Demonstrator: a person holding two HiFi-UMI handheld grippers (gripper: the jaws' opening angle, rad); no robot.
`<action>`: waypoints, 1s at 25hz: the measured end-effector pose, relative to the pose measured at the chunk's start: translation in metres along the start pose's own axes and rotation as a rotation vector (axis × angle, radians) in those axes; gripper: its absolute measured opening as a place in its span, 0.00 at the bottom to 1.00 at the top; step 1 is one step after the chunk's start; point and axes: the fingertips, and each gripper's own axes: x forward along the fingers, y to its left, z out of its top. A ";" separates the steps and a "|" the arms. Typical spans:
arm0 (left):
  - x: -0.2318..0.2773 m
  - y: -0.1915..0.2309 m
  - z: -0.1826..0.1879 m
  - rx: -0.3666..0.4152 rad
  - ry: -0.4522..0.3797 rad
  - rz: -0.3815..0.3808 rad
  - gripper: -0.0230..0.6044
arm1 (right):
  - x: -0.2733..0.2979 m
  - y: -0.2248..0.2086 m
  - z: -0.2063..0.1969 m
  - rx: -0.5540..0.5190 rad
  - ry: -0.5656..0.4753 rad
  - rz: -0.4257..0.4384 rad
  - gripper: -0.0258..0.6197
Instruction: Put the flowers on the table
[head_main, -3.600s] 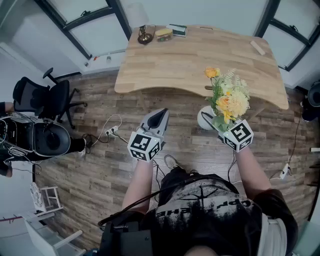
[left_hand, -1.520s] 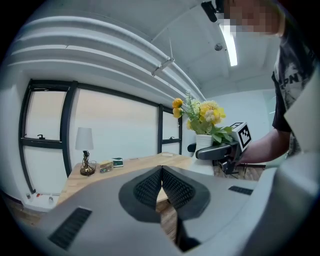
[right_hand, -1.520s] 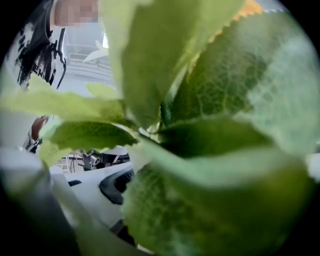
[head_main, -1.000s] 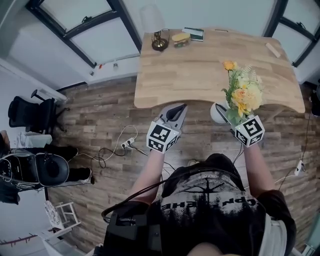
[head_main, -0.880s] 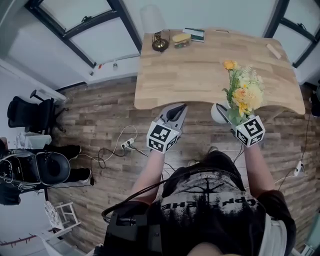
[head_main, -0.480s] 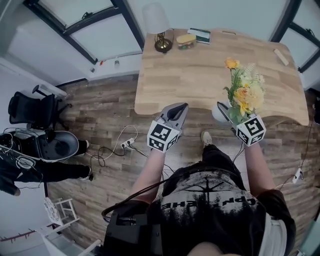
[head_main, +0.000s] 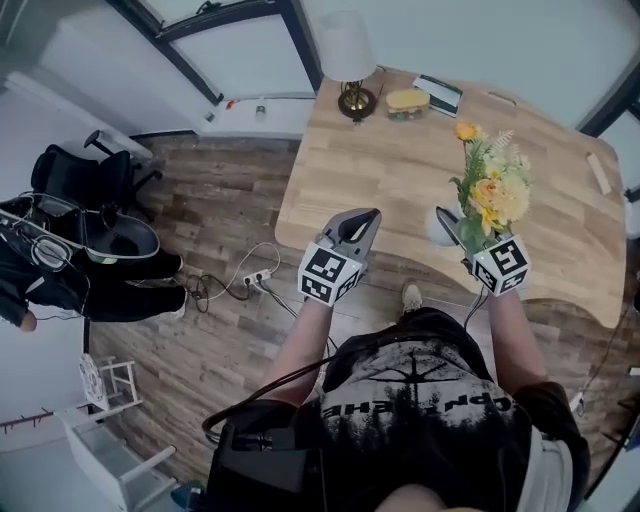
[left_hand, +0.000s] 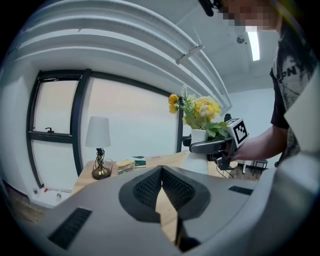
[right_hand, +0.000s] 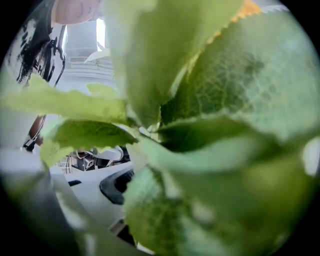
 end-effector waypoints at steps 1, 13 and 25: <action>0.007 0.004 0.001 -0.005 0.004 0.013 0.06 | 0.007 -0.007 0.000 0.000 0.002 0.017 0.44; 0.081 0.048 0.015 -0.058 0.009 0.124 0.06 | 0.066 -0.076 -0.005 -0.003 -0.002 0.162 0.44; 0.103 0.055 0.004 -0.079 0.059 0.072 0.06 | 0.087 -0.095 -0.014 0.006 0.021 0.143 0.44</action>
